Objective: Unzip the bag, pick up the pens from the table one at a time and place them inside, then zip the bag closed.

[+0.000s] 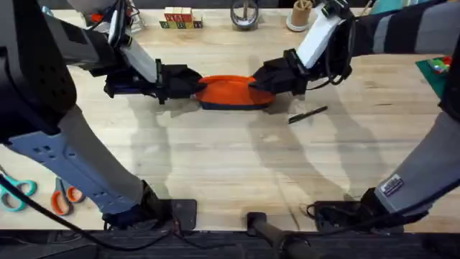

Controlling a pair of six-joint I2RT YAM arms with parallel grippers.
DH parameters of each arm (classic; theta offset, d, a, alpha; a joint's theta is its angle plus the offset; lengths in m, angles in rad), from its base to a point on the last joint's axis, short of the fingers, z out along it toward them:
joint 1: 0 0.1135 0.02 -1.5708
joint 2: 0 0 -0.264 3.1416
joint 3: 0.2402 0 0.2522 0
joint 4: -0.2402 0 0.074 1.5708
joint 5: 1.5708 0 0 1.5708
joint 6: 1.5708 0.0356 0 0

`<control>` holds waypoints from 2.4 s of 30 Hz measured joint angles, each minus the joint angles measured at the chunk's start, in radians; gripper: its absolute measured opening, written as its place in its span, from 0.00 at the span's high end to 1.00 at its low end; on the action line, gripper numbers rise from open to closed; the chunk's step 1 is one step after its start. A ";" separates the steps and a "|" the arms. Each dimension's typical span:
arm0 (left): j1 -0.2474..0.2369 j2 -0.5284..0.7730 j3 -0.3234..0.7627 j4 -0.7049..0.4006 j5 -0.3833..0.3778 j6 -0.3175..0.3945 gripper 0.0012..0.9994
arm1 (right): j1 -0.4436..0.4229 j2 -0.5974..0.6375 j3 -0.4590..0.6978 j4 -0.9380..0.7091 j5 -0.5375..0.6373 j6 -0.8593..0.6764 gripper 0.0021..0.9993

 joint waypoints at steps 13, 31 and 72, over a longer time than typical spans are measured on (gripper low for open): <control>0.002 0.000 0.000 0.000 0.000 0.000 0.96 | 0.083 0.000 0.000 0.269 0.006 0.033 0.97; 0.002 0.000 0.000 0.000 0.000 0.000 0.96 | 0.205 0.000 0.000 0.550 0.134 0.115 0.97; 0.002 0.000 0.000 0.000 0.000 0.000 0.96 | 0.284 0.000 0.000 0.739 0.265 0.269 0.55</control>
